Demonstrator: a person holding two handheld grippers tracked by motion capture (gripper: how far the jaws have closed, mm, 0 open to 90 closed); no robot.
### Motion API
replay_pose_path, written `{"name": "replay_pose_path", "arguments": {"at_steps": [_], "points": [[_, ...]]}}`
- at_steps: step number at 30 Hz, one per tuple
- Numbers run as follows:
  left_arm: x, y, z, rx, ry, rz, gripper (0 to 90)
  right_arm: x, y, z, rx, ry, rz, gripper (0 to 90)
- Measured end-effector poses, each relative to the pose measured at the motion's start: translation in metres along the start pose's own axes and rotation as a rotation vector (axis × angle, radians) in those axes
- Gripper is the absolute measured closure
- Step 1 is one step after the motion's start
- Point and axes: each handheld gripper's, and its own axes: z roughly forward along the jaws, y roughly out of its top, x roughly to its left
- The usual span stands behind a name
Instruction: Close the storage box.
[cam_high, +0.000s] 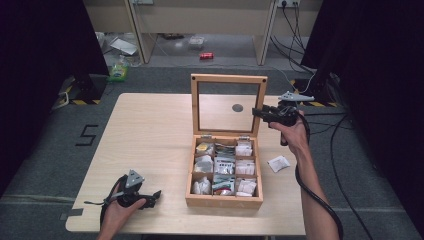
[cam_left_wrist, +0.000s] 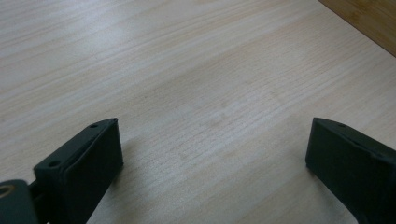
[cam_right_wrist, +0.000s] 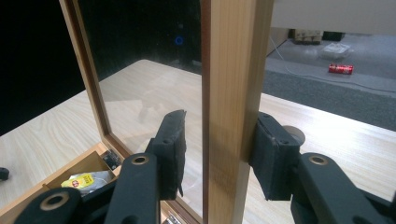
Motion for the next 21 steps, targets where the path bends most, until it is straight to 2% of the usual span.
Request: {"name": "replay_pose_path", "arguments": {"at_steps": [7,14,21], "points": [[0.0,0.0,0.0,0.002,0.0,0.0,2.5,0.003,-0.001,-0.007,-0.01,0.021,-0.025,62.5],[0.0,0.0,0.0,0.003,0.0,-0.001,2.4,0.012,-0.001,-0.017,-0.016,0.037,-0.043,63.3],[0.0,0.0,0.0,0.002,-0.001,-0.001,2.4,0.024,-0.002,-0.026,-0.01,0.029,-0.074,61.8]]}}
